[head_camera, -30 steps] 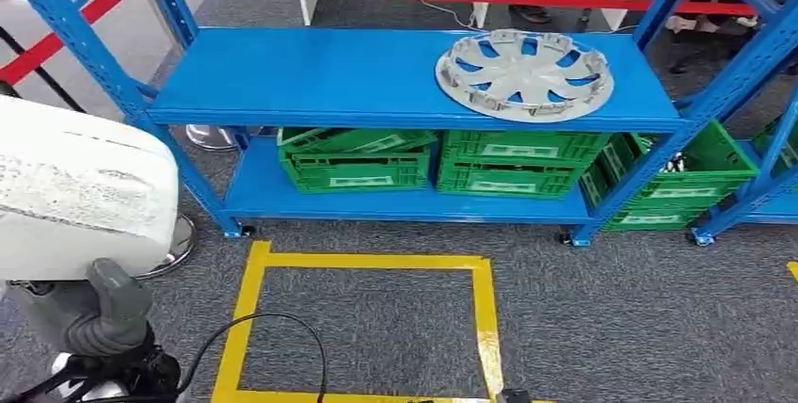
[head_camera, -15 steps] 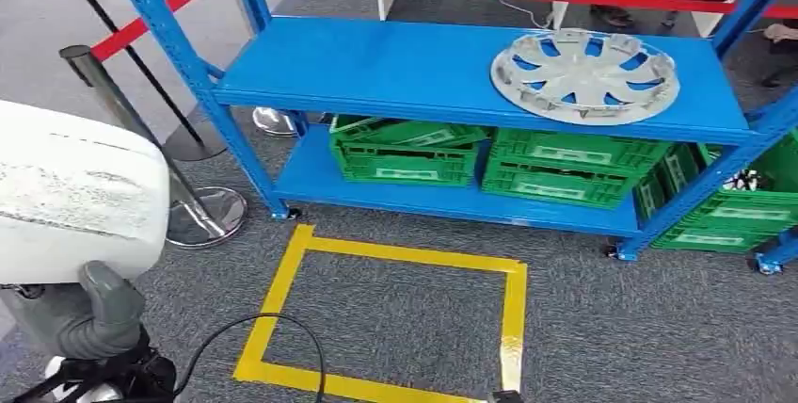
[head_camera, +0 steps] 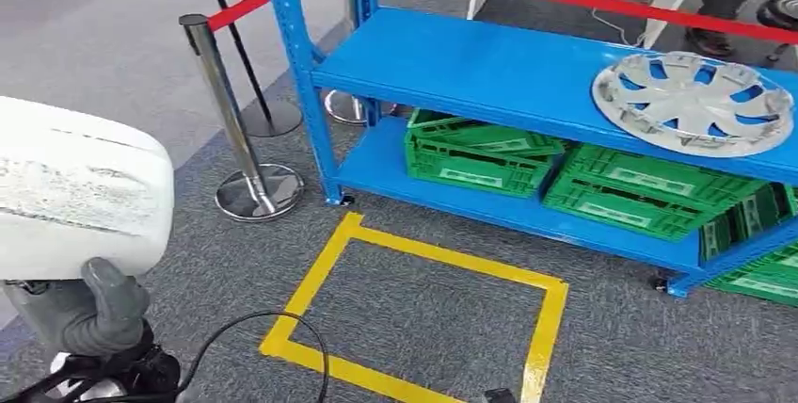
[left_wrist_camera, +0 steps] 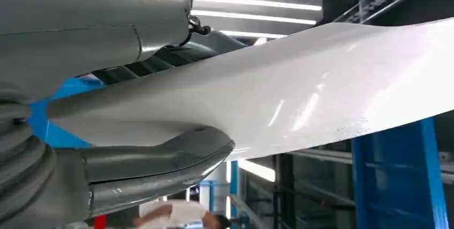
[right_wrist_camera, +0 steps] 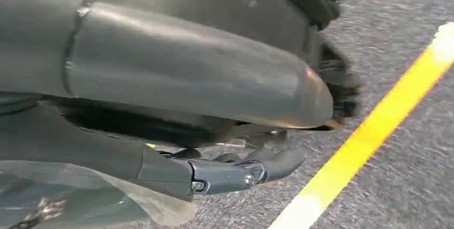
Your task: Take the parts from the cabinet and place them on the table.
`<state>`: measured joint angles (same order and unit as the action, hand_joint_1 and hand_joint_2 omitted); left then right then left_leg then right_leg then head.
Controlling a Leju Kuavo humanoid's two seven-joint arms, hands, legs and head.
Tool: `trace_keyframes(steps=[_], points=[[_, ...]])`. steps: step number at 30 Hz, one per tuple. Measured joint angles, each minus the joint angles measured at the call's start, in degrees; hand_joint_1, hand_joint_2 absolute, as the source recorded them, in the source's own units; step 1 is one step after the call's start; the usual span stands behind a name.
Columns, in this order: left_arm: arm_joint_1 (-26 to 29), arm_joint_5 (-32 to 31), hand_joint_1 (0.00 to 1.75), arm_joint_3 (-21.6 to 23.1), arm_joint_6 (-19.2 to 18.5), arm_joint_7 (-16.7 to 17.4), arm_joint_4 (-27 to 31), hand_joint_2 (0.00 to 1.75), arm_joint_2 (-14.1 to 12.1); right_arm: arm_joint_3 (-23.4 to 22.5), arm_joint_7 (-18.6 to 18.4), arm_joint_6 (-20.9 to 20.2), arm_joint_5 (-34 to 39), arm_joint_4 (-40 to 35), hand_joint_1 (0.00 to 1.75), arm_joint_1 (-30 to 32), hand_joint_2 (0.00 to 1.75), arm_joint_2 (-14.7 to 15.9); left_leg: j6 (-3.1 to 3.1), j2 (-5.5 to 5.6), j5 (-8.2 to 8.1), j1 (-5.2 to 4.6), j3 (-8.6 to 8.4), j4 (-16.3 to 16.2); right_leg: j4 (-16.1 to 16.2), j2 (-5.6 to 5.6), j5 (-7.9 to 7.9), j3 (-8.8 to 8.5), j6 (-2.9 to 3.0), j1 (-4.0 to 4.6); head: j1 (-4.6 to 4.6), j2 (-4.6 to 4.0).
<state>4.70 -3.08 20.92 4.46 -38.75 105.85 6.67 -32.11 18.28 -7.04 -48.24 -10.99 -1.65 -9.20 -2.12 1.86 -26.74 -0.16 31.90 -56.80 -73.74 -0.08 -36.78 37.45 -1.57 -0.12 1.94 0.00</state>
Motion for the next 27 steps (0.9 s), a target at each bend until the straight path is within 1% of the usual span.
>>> trace_keyframes(steps=[1, 2, 3, 4, 5, 6, 7, 8, 9, 10, 11, 12, 13, 14, 15, 16, 17, 18, 19, 20, 21, 22, 23, 24, 25, 26, 27], points=[[0.1, 0.0, 1.75, 0.0, 0.0, 0.0, 0.0, 1.75, 0.0, 0.1, -0.2, 0.0, -0.3, 0.0, 0.00, 0.0, 0.00, 0.0, 0.05, 0.86, 0.03, 0.03, -0.04, -0.1, 3.6, 0.12, 2.49, -1.58, 0.04, -0.07, 0.00, 0.00], [0.1, -0.1, 1.75, 0.0, 0.1, 0.0, 0.0, 1.75, 0.0, 0.3, -0.2, 0.0, -0.5, 0.0, 0.00, 0.1, 0.00, 0.0, 0.12, 1.80, 0.02, 0.06, -0.04, -0.2, 8.9, 0.85, 5.50, -3.89, 0.07, -0.21, -0.02, 0.00], [0.1, -0.3, 1.75, 0.0, 0.1, 0.0, 0.0, 1.75, 0.0, 0.4, -0.2, 0.0, -0.7, 0.0, 0.00, 0.2, 0.00, 0.0, 0.31, 2.57, -0.07, 0.11, 0.07, -0.5, 13.9, 3.11, 7.77, -5.95, 0.07, -0.53, 0.02, 0.00], [0.1, -0.4, 1.75, 0.0, 0.2, 0.0, 0.0, 1.75, 0.0, 0.5, -0.1, 0.0, -0.9, 0.1, 0.00, 0.3, 0.00, 0.0, 0.75, 3.17, -0.11, -0.23, 0.48, -0.9, 15.1, 5.97, 6.81, -6.52, 0.07, -0.81, -0.06, 0.00], [0.0, -0.6, 1.75, 0.1, 0.2, 0.0, 0.1, 1.75, 0.1, 0.7, 0.1, 0.0, -1.0, 0.2, 0.00, 0.2, 0.00, 0.0, 0.97, 3.81, 0.00, -0.10, 1.11, -1.4, 16.1, 5.44, 6.45, -7.13, 0.34, -0.91, -0.04, 0.00], [0.1, -0.9, 1.75, 0.1, 0.5, 0.0, 0.2, 1.75, 0.0, 0.9, 0.3, 0.1, -1.2, 0.2, 0.00, 0.3, 0.00, 0.0, 1.45, 4.41, 0.32, 0.10, 1.47, -1.3, 15.7, 5.01, 6.47, -7.14, 0.46, -0.72, -0.11, 0.00], [0.2, -1.2, 1.75, 0.1, 0.8, 0.0, 0.2, 1.75, 0.0, 1.0, 0.4, 0.1, -1.3, 0.2, 0.00, 0.2, 0.00, 0.0, 1.78, 5.02, 0.53, 0.22, 1.67, -1.2, 15.6, 4.52, 6.54, -7.11, 0.70, -0.56, -0.02, 0.02], [0.3, -1.6, 1.75, 0.1, 1.2, 0.0, 0.2, 1.75, 0.0, 1.1, 0.5, 0.2, -1.4, 0.2, 0.00, 0.2, 0.00, 0.0, 2.02, 5.76, 0.64, 0.16, 1.79, -1.3, 15.7, 3.71, 6.74, -7.16, 1.02, -0.65, -0.15, 0.00], [0.4, -2.0, 1.75, 0.1, 1.6, 0.0, 0.2, 1.75, -0.1, 1.2, 0.6, 0.3, -1.4, 0.1, 0.00, 0.2, 0.00, -0.2, 2.29, 4.05, -0.15, 0.06, 2.04, -2.0, 16.1, 2.66, 6.93, -7.39, 1.37, -0.99, -0.06, 0.00], [0.2, -2.4, 1.75, 0.2, 2.1, 0.0, 0.3, 1.75, -0.2, 1.3, 0.7, 0.4, -1.5, 0.1, 0.00, 0.3, 0.00, -0.2, 2.69, 1.18, -1.64, -0.13, 2.95, -4.1, 16.1, 2.00, 6.88, -7.44, 1.65, -0.95, -0.67, 0.00], [0.1, -2.8, 1.75, 0.4, 2.6, 0.0, 0.3, 1.75, -0.2, 1.3, 0.8, 0.4, -1.5, 0.1, 0.00, 0.4, 0.00, -0.2, 3.06, -0.30, -3.89, -0.03, 4.80, -8.2, 16.1, 0.95, 6.82, -7.41, 1.87, -0.85, -0.81, 0.00], [0.1, -2.9, 1.75, 0.6, 2.9, 0.0, 0.3, 1.75, -0.2, 1.3, 0.9, 0.4, -1.4, 0.1, 0.00, 0.6, 0.00, -0.2, 3.27, -0.91, -6.08, 0.14, 6.85, -12.9, 16.1, -0.01, 6.74, -7.40, 1.99, -0.75, -0.76, 0.00], [0.2, -2.8, 1.75, 0.9, 3.0, 0.0, 0.3, 1.75, -0.3, 1.3, 0.9, 0.4, -1.4, 0.1, 0.00, 0.7, 0.00, -0.2, 3.41, -1.11, -7.72, 0.29, 8.75, -17.1, 16.1, -0.94, 6.68, -7.37, 2.08, -0.68, -0.79, 0.00], [0.2, -2.7, 1.75, 1.1, 3.1, 0.0, 0.3, 1.75, -0.4, 1.3, 0.8, 0.4, -1.4, 0.1, 0.00, 0.8, 0.00, -0.2, 3.51, -1.14, -8.17, 0.43, 9.71, -19.5, 16.1, -1.88, 6.64, -7.39, 2.10, -0.60, -0.79, 0.00], [0.3, -2.7, 1.75, 1.2, 3.4, 0.0, 0.3, 1.75, -0.5, 1.3, 0.6, 0.4, -1.3, 0.1, 0.00, 0.8, 0.00, -0.2, 3.52, -1.17, -7.20, 0.54, 9.26, -18.9, 16.1, -2.68, 6.60, -7.43, 2.10, -0.54, -0.79, 0.00], [0.4, -2.9, 1.75, 1.4, 3.7, 0.0, 0.3, 1.75, -0.7, 1.3, 0.3, 0.5, -1.3, 0.1, 0.00, 0.8, 0.00, -0.2, 3.40, -1.28, -5.06, 0.57, 7.67, -15.8, 16.1, -3.43, 6.54, -7.49, 2.11, -0.47, -0.76, 0.00], [0.4, -3.0, 1.75, 1.5, 3.8, 0.0, 0.3, 1.75, -0.7, 1.3, 0.2, 0.6, -1.3, 0.1, 0.00, 0.8, 0.00, -0.2, 3.14, -1.90, -2.47, 0.50, 5.01, -10.8, 16.1, -4.08, 6.44, -7.65, 2.09, -0.42, -0.79, 0.00], [0.4, -3.0, 1.75, 1.6, 4.0, 0.0, 0.5, 1.75, -0.7, 1.3, 0.0, 0.8, -1.4, 0.1, 0.00, 0.8, 0.00, -0.3, 2.76, -3.57, -0.28, 0.33, 2.25, -5.5, 16.1, -4.57, 6.36, -7.85, 2.01, -0.35, -0.76, 0.00], [0.4, -3.0, 1.75, 1.7, 4.1, 0.0, 0.7, 1.75, -0.8, 1.3, -0.2, 1.0, -1.4, 0.1, 0.00, 0.9, 0.00, -0.3, 2.42, -7.31, -0.45, -0.25, 0.68, -2.4, 16.1, -4.98, 6.23, -7.91, 1.88, -0.09, -0.76, 0.00], [0.3, -3.0, 1.75, 1.9, 4.2, 0.0, 0.7, 1.75, -0.8, 1.3, -0.2, 1.2, -1.4, 0.1, 0.00, 1.0, 0.00, -0.4, 2.01, -7.61, -0.67, -0.73, 0.58, -1.4, 15.9, -5.44, 6.08, -7.68, 1.58, 0.30, -0.89, 0.00], [0.4, -3.0, 1.75, 1.9, 4.3, 0.0, 0.8, 1.75, -0.9, 1.3, -0.2, 1.4, -1.5, 0.1, 0.00, 1.0, 0.00, -0.4, 1.86, -7.07, -0.58, -0.75, 0.94, -1.5, 16.1, -6.16, 6.15, -7.70, 1.45, 0.40, -0.57, 0.00], [0.7, -3.1, 1.75, 1.9, 4.4, 0.0, 0.8, 1.75, -0.9, 1.3, -0.3, 1.5, -1.5, 0.1, 0.00, 1.0, 0.00, -0.5, 1.75, -6.40, -0.57, -0.75, 1.13, -1.6, 16.3, -6.82, 6.14, -7.84, 1.27, 0.40, -0.65, 0.00], [0.8, -3.1, 1.75, 2.0, 4.4, 0.0, 0.9, 1.75, -1.0, 1.3, -0.4, 1.6, -1.5, 0.1, 0.00, 1.0, 0.00, -0.5, 1.41, -5.54, -0.39, -0.74, 1.30, -1.3, 16.5, -7.65, 6.12, -8.21, 0.99, 0.44, -0.63, 0.00], [0.8, -3.1, 1.75, 2.0, 4.5, 0.0, 1.0, 1.75, -1.0, 1.3, -0.5, 1.7, -1.5, 0.0, 0.00, 1.1, 0.00, -0.5, 0.83, -4.65, 0.14, -0.03, 0.77, -0.5, 16.4, -7.30, 5.46, -7.67, 0.54, 0.36, -0.63, 0.00], [0.7, -3.4, 1.75, 2.0, 4.7, 0.0, 1.1, 1.75, -1.0, 1.3, -0.5, 1.7, -1.6, 0.0, 0.00, 1.1, 0.00, -0.5, 0.54, -4.13, 0.29, 0.00, 0.82, -0.4, 14.9, -4.04, 4.22, -7.30, 0.42, 0.27, -0.32, 0.00], [0.6, -3.7, 1.75, 2.2, 5.0, 0.0, 1.1, 1.75, -0.9, 1.3, -0.5, 1.7, -1.6, 0.0, 0.00, 0.9, 0.00, -0.7, 0.26, -3.49, 0.44, 0.02, 0.98, -0.4, 11.4, -1.70, 2.30, -5.76, 0.44, 0.17, -0.11, 0.00], [0.7, -4.1, 1.75, 2.4, 5.5, 0.0, 1.1, 1.75, -0.9, 1.3, -0.5, 1.7, -1.5, 0.0, 0.00, 0.8, 0.00, -0.7, 0.19, -2.72, 0.46, 0.00, 1.04, -0.4, 6.4, -0.49, 0.03, -3.48, 0.38, 0.12, 0.16, 0.00]])
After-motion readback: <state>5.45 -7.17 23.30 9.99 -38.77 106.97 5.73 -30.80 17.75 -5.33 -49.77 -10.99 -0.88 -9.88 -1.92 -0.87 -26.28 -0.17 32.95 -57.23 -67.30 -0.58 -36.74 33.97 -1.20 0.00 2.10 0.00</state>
